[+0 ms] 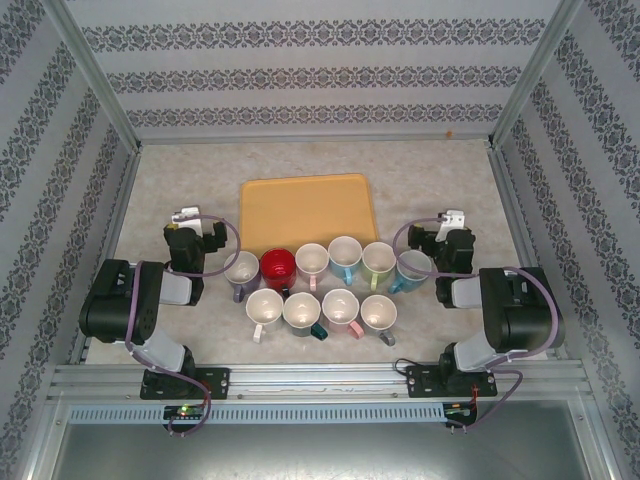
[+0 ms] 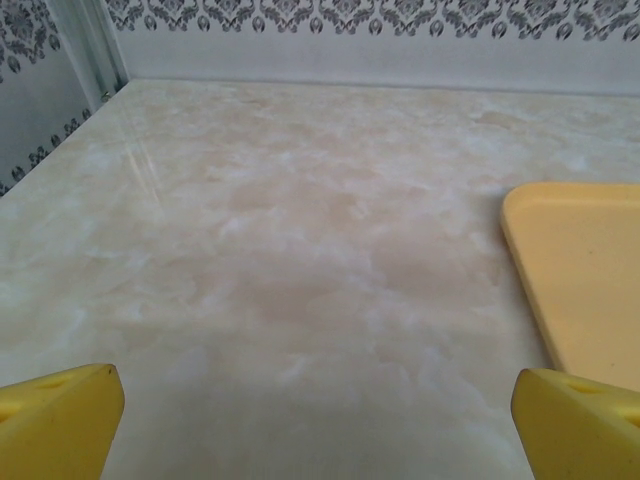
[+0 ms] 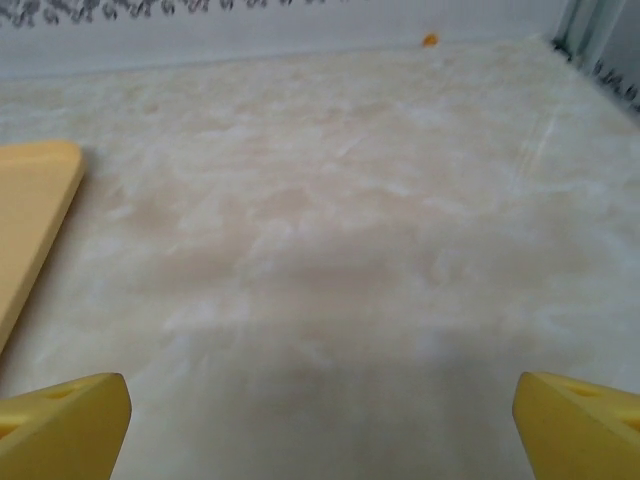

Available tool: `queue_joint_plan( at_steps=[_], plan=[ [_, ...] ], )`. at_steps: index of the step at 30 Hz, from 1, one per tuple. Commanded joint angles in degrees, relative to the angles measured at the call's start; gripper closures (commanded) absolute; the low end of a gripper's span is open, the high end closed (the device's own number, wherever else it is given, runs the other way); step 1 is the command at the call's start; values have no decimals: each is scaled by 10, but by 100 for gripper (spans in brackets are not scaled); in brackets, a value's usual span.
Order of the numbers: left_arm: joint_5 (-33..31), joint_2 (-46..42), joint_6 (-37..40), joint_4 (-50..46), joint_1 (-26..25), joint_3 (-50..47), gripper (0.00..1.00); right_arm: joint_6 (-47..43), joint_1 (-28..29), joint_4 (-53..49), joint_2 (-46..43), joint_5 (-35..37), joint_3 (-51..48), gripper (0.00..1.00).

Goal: Turn the mug right side up

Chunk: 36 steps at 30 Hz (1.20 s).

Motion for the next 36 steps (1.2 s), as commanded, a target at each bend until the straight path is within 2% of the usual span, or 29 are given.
queue_joint_plan(
  at_steps=[1, 7, 10, 13, 36],
  plan=[
    [-9, -4, 11, -17, -5, 9, 0, -15, 13, -14, -7, 48, 32, 2],
    [5, -4, 19, -11, -5, 5, 0, -20, 16, -14, -8, 47, 31, 2],
    [16, -2, 29, 31, -9, -16, 0, -20, 17, -14, -8, 47, 31, 2],
    [-10, -6, 11, -34, -7, 15, 0, -20, 17, -14, -8, 48, 31, 2],
    [2, -4, 20, -21, -8, 10, 0, -20, 17, -15, -8, 49, 32, 2]
  ],
)
